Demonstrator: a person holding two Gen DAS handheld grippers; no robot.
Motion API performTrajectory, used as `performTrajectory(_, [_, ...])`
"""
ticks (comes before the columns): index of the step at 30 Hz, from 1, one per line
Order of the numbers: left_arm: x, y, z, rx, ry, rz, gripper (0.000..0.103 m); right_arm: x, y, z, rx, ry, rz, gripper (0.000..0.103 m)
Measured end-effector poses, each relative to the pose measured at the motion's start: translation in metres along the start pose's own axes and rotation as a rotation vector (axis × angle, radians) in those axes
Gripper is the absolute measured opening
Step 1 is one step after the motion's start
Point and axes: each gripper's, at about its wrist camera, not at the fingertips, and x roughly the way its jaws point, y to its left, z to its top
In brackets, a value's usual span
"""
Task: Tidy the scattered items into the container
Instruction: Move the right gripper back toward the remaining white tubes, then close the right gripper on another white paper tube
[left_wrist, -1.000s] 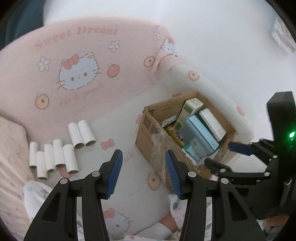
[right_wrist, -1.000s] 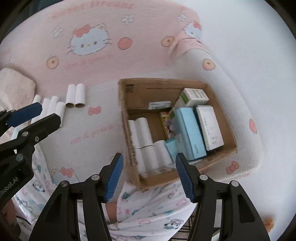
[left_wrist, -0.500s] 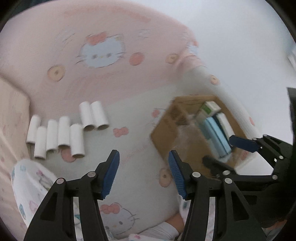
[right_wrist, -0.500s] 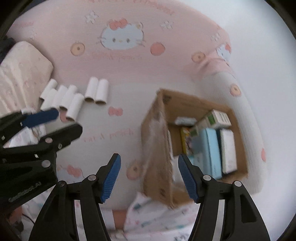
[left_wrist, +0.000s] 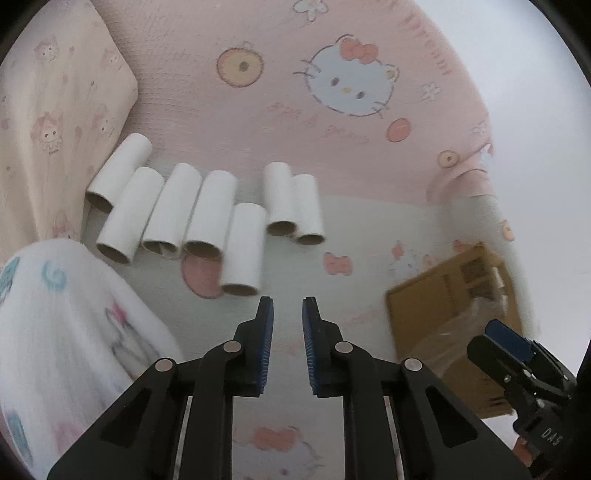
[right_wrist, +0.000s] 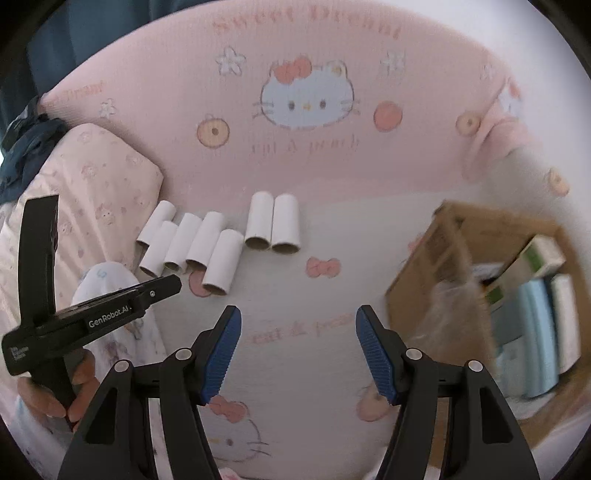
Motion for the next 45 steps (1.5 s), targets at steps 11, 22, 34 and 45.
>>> performTrajectory(11, [0.061,0.038,0.038,-0.156,0.087,-0.015,0.018,0.079,0.020,0.008,0.016,0.059,0.037,0.062])
performTrajectory(22, [0.080,0.058,0.037,-0.260,0.142,-0.042,0.046,0.126,0.043,0.009,0.043,0.008,0.068,0.062])
performTrajectory(34, [0.108,0.058,0.046,-0.261,0.201,-0.025,0.038,0.180,0.048,0.014,0.140,0.098,0.159,0.063])
performTrajectory(45, [0.108,0.060,0.046,-0.279,0.211,-0.031,0.037,0.201,0.067,0.016,0.121,0.090,0.283,0.047])
